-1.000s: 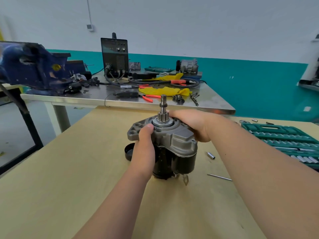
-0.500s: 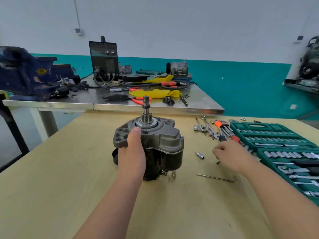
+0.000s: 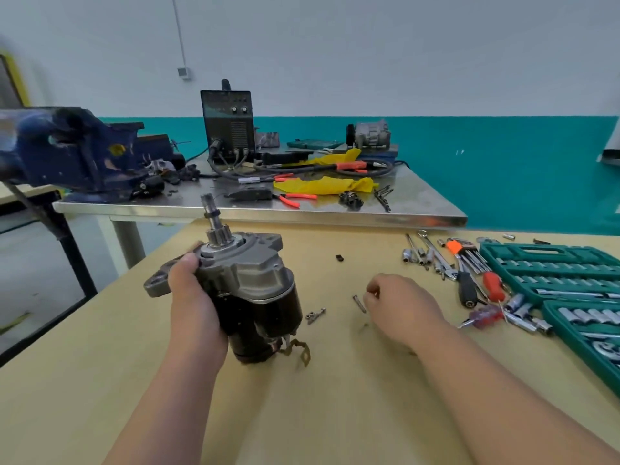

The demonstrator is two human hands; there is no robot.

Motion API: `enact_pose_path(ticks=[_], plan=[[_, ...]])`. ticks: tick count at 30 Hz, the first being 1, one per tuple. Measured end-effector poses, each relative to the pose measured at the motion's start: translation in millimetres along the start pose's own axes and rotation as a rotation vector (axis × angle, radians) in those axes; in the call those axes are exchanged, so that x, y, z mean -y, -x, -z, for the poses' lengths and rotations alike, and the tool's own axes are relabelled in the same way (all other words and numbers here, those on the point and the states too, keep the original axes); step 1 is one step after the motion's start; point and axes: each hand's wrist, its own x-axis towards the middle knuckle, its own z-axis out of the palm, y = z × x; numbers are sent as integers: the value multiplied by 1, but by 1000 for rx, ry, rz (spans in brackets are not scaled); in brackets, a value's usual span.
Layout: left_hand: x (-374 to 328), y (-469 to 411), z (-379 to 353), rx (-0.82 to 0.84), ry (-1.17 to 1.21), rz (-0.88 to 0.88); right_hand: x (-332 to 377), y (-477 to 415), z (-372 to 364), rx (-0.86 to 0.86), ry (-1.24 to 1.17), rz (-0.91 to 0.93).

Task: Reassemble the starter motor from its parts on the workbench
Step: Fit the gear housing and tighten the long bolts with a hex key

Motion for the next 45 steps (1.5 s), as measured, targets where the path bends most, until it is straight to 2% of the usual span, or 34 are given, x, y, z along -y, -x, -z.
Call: enact_pose_path(ticks=[5, 7, 10, 12, 15, 17, 19, 22, 26, 32, 41, 45], plan=[[7, 1, -5, 30, -125, 5, 20, -39, -22, 201, 181, -25], [10, 0, -4, 2, -133, 29, 22, -46, -29, 229, 265, -4], [13, 0, -4, 12, -155, 38, 22, -44, -27, 229, 256, -11], [15, 2, -5, 20, -167, 28, 23, -39, -13, 166, 105, -15], [17, 6, -8, 31, -166, 2, 37, -20, 31, -109, -406, 28], [19, 9, -11, 39, -182, -27, 57, 0, 64, -261, -692, 192], [20, 12, -14, 29, -182, -38, 83, 21, 83, -314, -828, 386], [19, 15, -16, 30, -166, -28, 117, 40, 83, -332, -695, 548], [16, 16, -15, 66, -175, -12, 133, 43, 69, -297, -435, 610], [18, 18, -14, 102, -227, -46, 135, 42, 71, -327, -269, 759], [12, 22, -14, 132, -203, -66, 134, 48, 80, -235, -308, 699], [10, 21, -15, 122, -177, -36, 135, 47, 83, -137, -409, 625]])
